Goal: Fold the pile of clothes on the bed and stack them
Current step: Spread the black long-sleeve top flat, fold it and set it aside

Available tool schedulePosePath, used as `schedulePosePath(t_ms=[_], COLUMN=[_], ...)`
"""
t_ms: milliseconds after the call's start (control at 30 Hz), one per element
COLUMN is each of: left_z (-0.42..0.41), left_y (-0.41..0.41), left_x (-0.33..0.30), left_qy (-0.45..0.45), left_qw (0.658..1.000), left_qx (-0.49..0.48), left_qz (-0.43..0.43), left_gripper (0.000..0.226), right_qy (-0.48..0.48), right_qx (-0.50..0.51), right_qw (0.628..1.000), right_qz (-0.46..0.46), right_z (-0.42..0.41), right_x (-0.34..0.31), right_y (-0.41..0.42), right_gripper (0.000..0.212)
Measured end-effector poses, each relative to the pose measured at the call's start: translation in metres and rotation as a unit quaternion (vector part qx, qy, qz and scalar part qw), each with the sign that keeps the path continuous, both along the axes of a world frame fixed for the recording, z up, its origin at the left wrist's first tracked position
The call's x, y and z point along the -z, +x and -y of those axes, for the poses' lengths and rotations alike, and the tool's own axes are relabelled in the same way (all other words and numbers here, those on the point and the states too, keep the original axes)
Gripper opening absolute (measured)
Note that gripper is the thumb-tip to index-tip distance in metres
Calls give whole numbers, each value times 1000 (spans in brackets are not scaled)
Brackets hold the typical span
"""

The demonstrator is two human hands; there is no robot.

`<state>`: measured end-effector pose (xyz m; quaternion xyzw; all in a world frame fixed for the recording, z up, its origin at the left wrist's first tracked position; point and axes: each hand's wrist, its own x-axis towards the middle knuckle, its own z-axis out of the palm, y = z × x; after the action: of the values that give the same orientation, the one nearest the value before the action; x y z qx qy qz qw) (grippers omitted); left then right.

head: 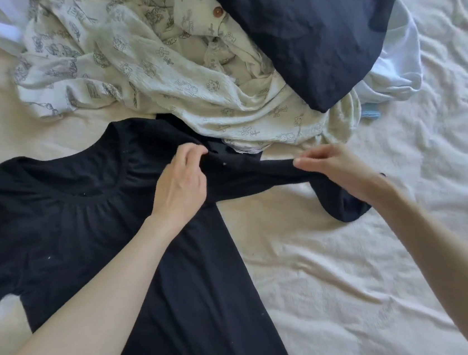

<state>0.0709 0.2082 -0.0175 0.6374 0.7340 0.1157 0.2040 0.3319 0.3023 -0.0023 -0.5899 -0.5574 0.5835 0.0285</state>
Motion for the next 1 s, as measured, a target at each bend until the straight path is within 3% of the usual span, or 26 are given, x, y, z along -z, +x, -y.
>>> schedulePosePath(t_ms=[67,167,300,367,467,600,700,800,900,1000], left_z=[-10,-30,-43,-45,-54,-79,-98,-107,-102,-77], left_y=[-4,-5,13,17,12,-16,-40,-38,-16,18], left_x=[-6,-9,-3,0,-4,-23,-33,-32,-23,-14], left_qy=[65,102,-124,-174,-145,-146,-109,-10,40,65], left_qw=[997,980,943,929,950,961,971,980,977,983], left_qx=[32,166,308,326,276,235,204,159,77,2], left_qz=[-36,-28,3,-11,27,-22,-69,-119,-193,-172], left_gripper=[27,22,47,46,22,28,20,11,27,40], right_qy=[49,78,95,107,132,161,171,230,259,236], right_qx=[-46,-85,-86,-83,-83,-89,-48,8,36,105], right_qw=[998,993,992,991,987,977,975,960,947,945], right_qz=[-15,-12,-7,-3,29,107,134,162,188,201], right_z=[19,46,61,59,49,28,15,3,-12,-12], right_x=[-8,-15,-20,-23,-28,-31,-28,-22,-10,8], right_y=[1,3,9,10,13,29,36,34,34,52], right_gripper=[16,28,33,32,25,2,5,15,22,26])
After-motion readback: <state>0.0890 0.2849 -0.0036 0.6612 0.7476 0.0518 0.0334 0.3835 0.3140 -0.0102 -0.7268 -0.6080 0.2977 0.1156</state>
